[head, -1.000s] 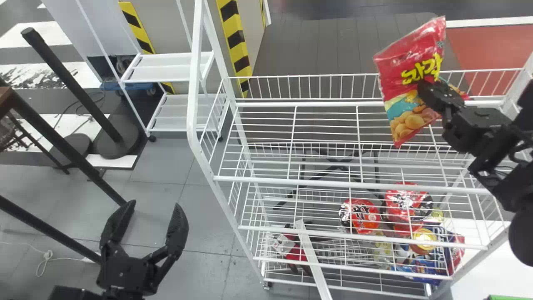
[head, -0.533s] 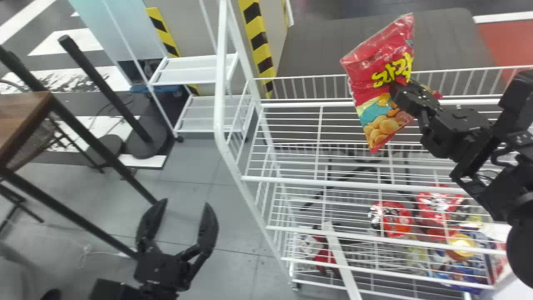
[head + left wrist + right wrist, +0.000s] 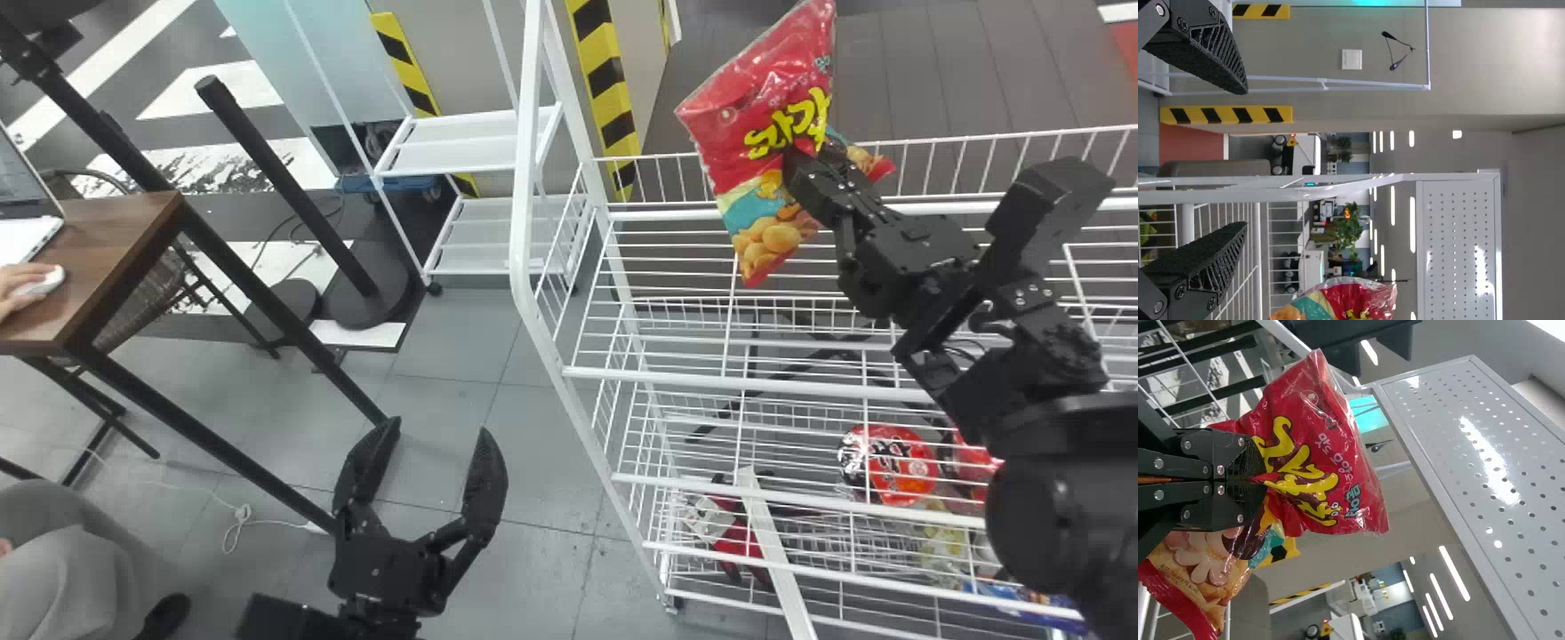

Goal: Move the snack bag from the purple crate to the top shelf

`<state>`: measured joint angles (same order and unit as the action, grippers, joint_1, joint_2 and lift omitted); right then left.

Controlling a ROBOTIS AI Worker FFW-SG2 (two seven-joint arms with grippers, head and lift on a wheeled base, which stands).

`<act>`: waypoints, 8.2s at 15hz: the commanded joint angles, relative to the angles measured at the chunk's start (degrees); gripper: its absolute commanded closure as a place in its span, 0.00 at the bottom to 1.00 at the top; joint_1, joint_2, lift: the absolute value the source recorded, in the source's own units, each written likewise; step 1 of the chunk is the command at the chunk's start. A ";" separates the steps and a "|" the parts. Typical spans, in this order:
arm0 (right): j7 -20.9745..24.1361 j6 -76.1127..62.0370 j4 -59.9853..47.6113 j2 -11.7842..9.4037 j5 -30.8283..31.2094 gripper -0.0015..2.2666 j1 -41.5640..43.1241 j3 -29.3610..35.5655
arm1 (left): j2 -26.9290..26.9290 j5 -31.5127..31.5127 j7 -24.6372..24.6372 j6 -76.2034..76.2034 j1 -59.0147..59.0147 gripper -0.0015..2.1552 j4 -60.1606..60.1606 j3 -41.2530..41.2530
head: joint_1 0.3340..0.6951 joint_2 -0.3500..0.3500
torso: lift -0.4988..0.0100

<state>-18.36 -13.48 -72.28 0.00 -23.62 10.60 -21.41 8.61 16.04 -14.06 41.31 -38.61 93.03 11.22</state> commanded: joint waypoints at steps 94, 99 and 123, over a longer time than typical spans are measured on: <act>-13.28 -4.13 -27.91 0.05 -9.43 0.04 -47.25 45.50 | -6.15 -17.53 27.86 -63.42 34.92 0.03 10.07 -46.90 | 1.00 0.00 | 0.98; -13.28 -4.13 -29.49 0.05 -9.61 0.04 -48.66 45.50 | -8.76 -21.13 33.57 -63.60 41.51 0.04 -0.04 -46.99 | 1.00 0.00 | 0.98; -13.28 -3.43 -27.91 0.05 -9.17 0.04 -47.78 45.58 | -8.76 -15.07 49.04 -63.60 55.84 0.10 -17.97 -52.27 | 1.00 0.00 | 0.98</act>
<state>-31.64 -16.91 -100.30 0.00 -32.72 -37.18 24.10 0.09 0.92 34.98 -22.31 16.89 75.47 -41.02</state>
